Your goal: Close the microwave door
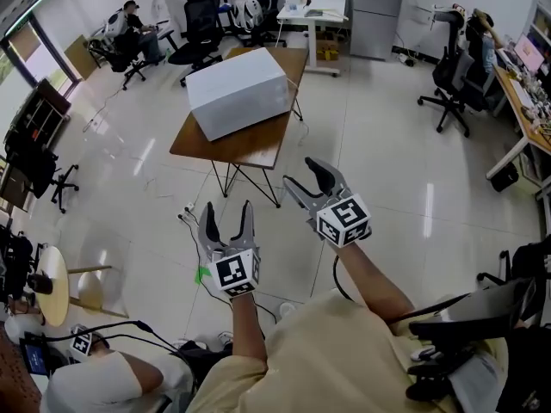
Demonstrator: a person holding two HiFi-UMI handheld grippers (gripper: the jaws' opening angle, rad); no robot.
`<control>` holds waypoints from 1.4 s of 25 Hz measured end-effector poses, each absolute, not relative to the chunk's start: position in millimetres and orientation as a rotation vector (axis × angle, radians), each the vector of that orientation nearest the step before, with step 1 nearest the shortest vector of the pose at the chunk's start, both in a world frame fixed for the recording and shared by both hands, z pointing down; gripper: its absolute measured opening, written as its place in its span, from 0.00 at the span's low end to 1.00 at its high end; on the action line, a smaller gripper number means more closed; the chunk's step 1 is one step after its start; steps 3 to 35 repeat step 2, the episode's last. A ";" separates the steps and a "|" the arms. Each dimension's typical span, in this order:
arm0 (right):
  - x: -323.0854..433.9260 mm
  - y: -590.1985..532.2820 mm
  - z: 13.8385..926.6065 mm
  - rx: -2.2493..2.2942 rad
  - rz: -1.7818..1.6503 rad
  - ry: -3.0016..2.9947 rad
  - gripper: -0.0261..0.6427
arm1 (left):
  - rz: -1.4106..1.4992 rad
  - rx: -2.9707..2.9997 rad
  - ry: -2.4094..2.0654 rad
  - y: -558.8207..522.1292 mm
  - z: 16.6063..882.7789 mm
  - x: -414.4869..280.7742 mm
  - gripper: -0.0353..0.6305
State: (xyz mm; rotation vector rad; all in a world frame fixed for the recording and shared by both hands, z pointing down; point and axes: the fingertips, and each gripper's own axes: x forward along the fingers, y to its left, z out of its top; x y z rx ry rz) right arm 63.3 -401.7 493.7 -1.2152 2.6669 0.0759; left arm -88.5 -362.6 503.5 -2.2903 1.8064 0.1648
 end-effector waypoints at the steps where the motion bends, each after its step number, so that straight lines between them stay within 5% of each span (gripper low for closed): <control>1: 68.1 -400.9 494.3 -1.216 0.074 2.663 0.44 | 0.161 -2.291 1.802 -362.1 504.1 -83.8 0.56; 35: 72.6 -400.1 495.2 -1.217 0.072 2.659 0.44 | 0.158 -2.292 1.797 -361.6 505.0 -79.4 0.56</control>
